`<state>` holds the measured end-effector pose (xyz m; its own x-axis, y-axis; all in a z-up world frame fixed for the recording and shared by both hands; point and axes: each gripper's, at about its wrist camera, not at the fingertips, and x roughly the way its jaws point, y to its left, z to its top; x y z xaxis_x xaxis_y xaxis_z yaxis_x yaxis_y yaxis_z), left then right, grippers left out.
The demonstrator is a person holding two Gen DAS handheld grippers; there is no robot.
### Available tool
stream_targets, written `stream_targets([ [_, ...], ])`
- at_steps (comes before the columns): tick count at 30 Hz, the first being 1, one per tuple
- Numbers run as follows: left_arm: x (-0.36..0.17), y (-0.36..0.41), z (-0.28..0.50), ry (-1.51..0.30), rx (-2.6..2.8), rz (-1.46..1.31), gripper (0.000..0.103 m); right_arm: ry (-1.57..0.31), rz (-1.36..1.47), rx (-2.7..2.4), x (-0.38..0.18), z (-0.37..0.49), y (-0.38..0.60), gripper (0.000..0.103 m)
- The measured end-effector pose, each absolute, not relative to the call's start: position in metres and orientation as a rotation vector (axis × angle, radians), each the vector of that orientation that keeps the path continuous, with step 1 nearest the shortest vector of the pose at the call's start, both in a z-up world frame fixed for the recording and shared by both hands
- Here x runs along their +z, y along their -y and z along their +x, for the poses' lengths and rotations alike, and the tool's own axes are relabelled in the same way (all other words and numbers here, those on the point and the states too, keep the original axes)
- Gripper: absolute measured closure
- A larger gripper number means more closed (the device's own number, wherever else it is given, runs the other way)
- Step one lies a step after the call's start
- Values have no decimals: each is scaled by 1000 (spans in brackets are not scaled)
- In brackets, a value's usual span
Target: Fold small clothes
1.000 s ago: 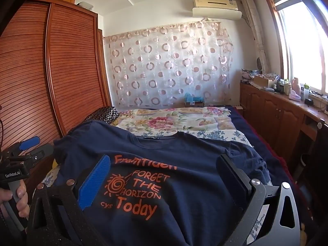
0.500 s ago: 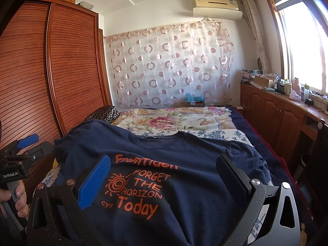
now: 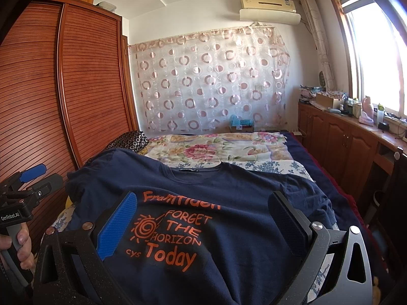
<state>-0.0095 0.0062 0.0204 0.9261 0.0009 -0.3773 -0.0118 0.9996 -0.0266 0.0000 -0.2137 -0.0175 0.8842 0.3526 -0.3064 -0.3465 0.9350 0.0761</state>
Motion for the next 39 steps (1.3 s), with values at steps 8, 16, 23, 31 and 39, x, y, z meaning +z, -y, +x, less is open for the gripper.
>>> stream_targets([
  [8,21,-4,-11,-386,8,-26,0,-322,19,364,-18,0,213,1],
  [16,21,-3,-11,-385,8,-24,0,-322,19,364,-18,0,214,1],
  [23,20,-3,-11,-385,8,-23,0,-322,19,365,-18,0,213,1],
  [31,22,-3,-12,-385,9,-23,0,-323,19,364,-17,0,214,0],
  [39,22,-9,-11,-396,21,-22,0,-331,27,382,-21,7,208,0],
])
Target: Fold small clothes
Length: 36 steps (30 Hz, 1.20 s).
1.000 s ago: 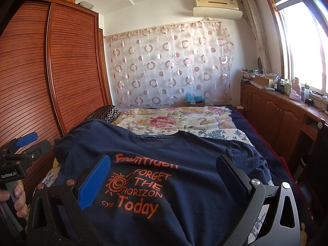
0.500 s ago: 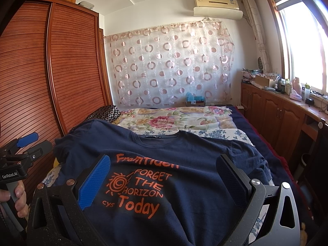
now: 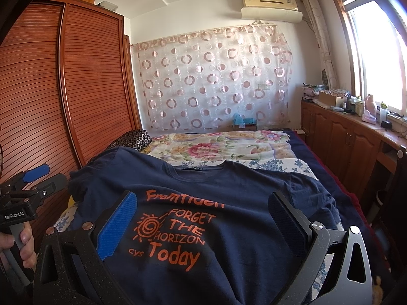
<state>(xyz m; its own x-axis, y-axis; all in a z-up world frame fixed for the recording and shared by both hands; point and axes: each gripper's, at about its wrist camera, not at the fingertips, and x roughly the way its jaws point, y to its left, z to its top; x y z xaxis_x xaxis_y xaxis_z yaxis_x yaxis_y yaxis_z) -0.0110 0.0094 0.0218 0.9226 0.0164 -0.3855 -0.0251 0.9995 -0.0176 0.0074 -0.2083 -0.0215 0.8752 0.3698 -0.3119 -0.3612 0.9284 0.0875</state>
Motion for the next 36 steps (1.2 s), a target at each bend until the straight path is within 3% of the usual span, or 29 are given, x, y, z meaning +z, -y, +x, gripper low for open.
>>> stream_targets([
  [28,-40,-149,15,-539,150,-156,0,-427,-61,542,-42,68,169,1],
  [36,-75,-187,30,-629,112,-262,21,-478,-80,588,-46,75,173,1],
])
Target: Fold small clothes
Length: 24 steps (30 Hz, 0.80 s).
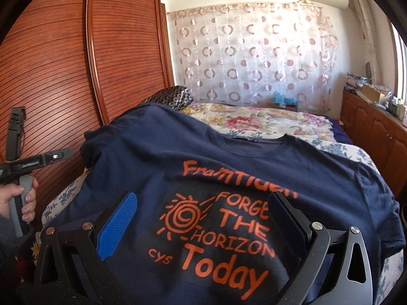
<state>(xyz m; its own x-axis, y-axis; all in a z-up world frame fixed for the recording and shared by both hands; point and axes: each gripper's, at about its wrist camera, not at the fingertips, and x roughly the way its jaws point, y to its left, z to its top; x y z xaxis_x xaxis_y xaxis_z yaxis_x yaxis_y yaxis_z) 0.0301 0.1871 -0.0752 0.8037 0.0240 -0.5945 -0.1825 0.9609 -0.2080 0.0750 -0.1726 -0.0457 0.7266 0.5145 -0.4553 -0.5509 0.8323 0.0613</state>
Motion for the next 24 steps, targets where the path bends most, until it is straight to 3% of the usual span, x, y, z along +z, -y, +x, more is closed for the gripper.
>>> stream_targets([
  [12,-98,-226,74,-726,81,-293,26,-488,-91,608,-41,80,169,1],
  [14,-101,-230,78,-731,55,-305,39,-489,-94,608,-41,80,169,1],
  [16,-102,-234,80,-740,47,-313,62,-483,-99,604,-47,78,162,1],
  [17,-103,-235,78,-740,55,-310,66,-484,-100,601,-48,79,159,1],
  [18,-102,-235,75,-735,63,-302,81,-484,-99,601,-48,78,159,1],
  [19,-101,-236,73,-730,74,-296,89,-485,-97,600,-48,78,160,1],
  [21,-97,-236,68,-718,79,-288,97,-488,-95,601,-48,79,159,1],
  [24,-86,-233,59,-691,69,-267,99,-493,-93,601,-48,81,159,1],
])
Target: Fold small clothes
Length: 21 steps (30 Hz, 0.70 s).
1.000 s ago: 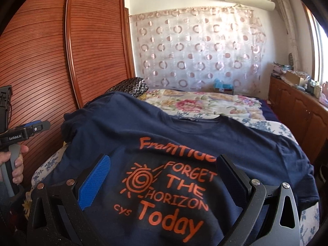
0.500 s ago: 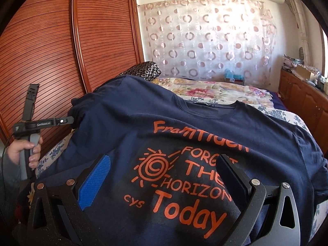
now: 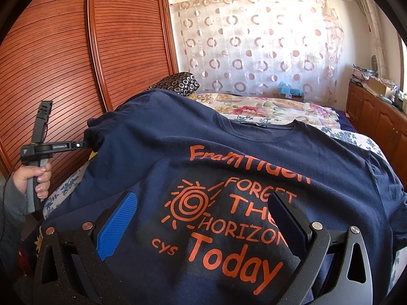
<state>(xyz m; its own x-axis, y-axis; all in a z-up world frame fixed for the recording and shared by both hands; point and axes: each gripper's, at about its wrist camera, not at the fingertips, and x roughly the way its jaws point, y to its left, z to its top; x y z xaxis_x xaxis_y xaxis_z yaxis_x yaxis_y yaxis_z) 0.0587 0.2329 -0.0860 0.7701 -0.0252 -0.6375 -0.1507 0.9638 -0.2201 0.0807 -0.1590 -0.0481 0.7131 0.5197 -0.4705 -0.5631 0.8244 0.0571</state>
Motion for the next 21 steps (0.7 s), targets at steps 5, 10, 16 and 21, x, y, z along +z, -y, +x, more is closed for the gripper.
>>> stream_targets([
  [5,-57,-221,50,-629,39,-235,101,-495,-86,600,-49,81,160,1],
  [10,-22,-197,57,-580,-19,-164,101,-496,-78,600,-49,82,161,1],
  [16,3,-150,90,-577,-108,-59,101,-494,-61,599,-49,82,169,1],
  [21,8,-101,110,-604,-221,-8,101,-494,-41,588,-50,81,178,1],
])
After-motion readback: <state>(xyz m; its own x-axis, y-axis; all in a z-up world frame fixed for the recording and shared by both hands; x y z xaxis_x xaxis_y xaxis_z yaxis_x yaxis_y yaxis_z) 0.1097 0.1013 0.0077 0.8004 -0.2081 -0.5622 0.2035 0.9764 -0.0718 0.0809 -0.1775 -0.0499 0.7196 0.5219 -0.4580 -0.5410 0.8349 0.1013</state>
